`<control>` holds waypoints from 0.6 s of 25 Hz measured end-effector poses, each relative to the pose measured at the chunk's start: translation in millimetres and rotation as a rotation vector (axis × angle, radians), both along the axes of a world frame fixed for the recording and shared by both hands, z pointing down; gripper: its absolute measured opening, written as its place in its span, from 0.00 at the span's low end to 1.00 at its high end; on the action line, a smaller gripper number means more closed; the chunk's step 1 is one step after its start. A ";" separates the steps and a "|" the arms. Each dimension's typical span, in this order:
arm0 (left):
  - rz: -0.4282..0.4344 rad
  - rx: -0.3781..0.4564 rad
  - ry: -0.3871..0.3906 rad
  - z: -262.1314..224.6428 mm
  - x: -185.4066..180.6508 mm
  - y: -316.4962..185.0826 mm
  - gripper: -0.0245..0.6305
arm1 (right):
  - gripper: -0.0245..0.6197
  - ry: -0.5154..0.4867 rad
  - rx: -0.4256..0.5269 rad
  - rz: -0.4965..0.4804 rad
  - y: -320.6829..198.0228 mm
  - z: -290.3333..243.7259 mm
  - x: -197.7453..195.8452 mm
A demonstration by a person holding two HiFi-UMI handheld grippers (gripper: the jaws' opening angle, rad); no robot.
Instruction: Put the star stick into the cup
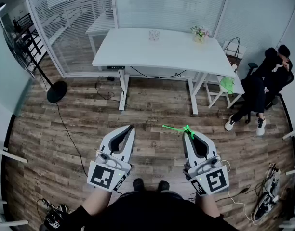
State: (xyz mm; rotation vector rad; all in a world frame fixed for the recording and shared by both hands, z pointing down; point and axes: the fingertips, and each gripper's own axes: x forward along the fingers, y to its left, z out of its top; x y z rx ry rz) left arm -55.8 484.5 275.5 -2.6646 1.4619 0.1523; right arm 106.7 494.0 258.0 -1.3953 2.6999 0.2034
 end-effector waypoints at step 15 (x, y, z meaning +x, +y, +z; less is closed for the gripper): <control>-0.002 0.012 0.007 -2.2 -26.8 -6.8 0.06 | 0.07 0.004 0.001 0.015 -4.3 1.3 -24.1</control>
